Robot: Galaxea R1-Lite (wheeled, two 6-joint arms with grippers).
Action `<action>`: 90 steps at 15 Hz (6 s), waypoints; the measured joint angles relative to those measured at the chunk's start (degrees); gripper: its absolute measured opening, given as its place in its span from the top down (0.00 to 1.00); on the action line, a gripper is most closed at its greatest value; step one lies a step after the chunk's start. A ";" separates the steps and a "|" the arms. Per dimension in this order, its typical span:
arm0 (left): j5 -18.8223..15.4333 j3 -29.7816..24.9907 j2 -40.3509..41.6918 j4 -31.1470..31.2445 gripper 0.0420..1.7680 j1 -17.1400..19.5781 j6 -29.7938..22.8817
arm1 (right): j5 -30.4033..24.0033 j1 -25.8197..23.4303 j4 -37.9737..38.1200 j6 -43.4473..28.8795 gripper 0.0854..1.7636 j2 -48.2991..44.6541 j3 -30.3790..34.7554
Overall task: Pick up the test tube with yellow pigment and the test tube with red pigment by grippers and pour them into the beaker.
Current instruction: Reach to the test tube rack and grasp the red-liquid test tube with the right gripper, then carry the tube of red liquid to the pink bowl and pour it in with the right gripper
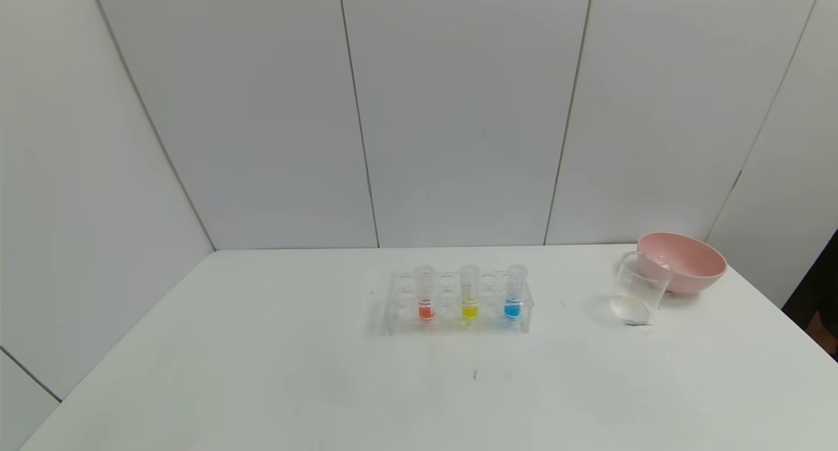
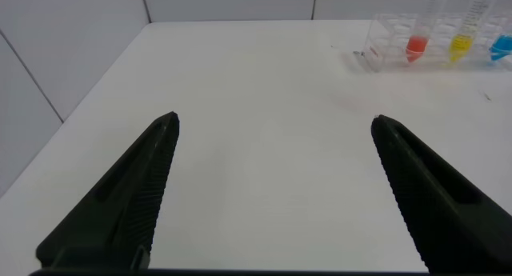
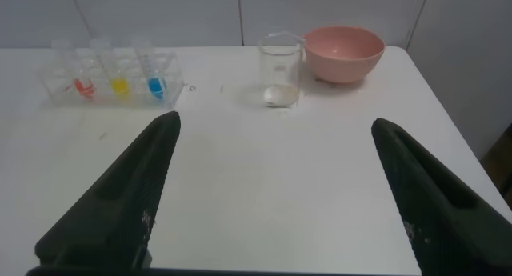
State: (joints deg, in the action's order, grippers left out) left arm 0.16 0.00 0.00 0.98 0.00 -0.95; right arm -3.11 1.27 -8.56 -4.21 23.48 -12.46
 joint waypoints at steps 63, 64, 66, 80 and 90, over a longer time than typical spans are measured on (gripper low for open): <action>0.00 0.00 0.00 0.00 0.03 0.00 0.00 | 40.39 47.60 -18.46 -7.78 0.03 120.89 -85.75; 0.00 0.00 0.00 0.00 0.03 0.00 0.02 | 40.35 47.60 -18.48 -7.78 0.03 120.92 -85.80; 0.00 0.00 0.00 0.00 0.03 0.00 0.00 | 40.24 47.59 -18.59 -7.75 0.14 120.85 -85.81; 0.00 0.00 0.00 0.00 0.03 0.00 0.00 | 40.25 47.68 -19.58 -7.36 0.72 119.36 -83.46; 0.00 0.00 0.00 0.00 0.03 0.00 0.02 | 40.24 47.60 -19.30 -7.29 0.72 118.81 -83.79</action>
State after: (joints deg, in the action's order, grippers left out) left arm 0.16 0.00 0.00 0.98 0.00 -0.93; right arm 37.13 48.87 -27.86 -11.50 142.29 -96.24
